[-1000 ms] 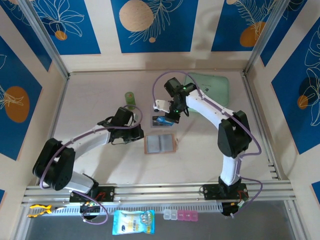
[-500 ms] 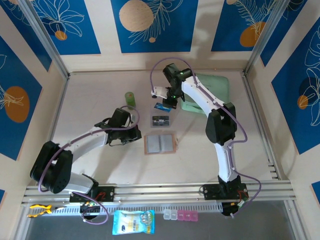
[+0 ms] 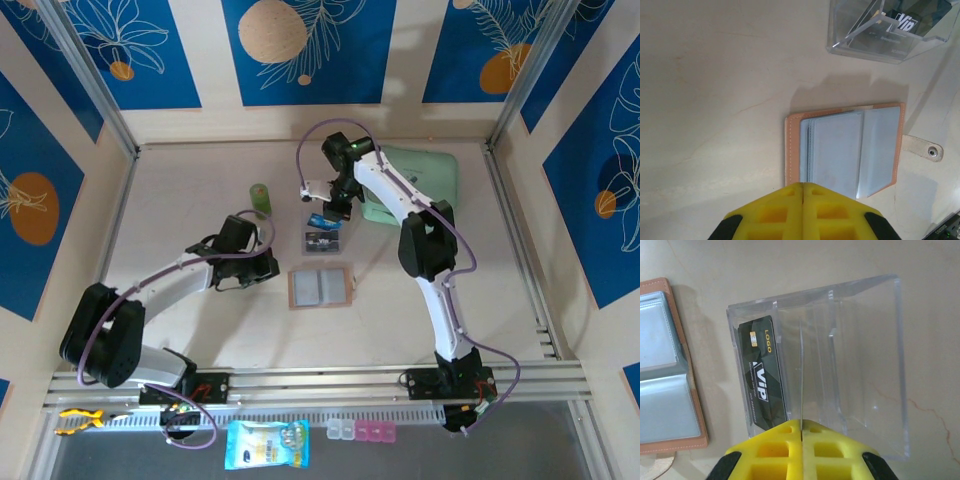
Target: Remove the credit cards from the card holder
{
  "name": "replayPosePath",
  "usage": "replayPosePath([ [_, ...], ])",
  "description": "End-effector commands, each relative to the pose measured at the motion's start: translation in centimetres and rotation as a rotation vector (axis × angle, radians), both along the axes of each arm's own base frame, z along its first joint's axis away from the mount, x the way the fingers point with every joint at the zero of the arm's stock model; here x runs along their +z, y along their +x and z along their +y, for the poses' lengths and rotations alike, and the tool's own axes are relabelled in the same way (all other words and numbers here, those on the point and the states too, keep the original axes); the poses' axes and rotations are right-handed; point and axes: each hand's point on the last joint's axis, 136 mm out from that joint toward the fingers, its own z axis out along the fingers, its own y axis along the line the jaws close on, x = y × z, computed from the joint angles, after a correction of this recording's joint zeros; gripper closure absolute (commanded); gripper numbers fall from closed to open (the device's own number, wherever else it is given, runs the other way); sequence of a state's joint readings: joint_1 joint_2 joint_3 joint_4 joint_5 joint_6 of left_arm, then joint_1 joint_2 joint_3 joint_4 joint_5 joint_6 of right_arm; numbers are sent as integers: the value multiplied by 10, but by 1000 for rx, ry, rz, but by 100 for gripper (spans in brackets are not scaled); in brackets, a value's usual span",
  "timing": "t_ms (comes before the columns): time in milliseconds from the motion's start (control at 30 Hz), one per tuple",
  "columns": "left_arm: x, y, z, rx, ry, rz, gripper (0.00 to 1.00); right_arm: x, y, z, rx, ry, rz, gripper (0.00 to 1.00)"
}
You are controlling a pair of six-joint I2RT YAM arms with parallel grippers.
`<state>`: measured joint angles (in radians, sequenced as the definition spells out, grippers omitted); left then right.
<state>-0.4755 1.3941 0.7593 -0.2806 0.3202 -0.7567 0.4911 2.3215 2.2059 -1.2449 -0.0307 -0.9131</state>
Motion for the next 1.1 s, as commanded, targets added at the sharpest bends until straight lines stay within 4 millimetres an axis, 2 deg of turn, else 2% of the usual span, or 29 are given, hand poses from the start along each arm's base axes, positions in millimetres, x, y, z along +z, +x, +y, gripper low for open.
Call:
replayPosePath([
  [0,-1,-5,8,4,9,14,93,-2,-10,2,33,9,54,100],
  [133,0,-5,7,5,5,15,94,-10,-10,4,41,-1,59,98],
  [233,0,-5,7,3,3,17,93,-12,-9,6,37,2,54,87],
  [367,0,-6,8,5,4,15,93,1,13,7,-33,26,-32,76],
  [533,-1,-7,7,3,1,20,93,14,32,6,-80,33,-147,75],
  [667,-1,-6,6,2,-2,19,93,18,32,10,-89,62,-149,76],
  [1067,1,-6,6,1,-2,18,93,-5,36,13,-107,31,-176,81],
])
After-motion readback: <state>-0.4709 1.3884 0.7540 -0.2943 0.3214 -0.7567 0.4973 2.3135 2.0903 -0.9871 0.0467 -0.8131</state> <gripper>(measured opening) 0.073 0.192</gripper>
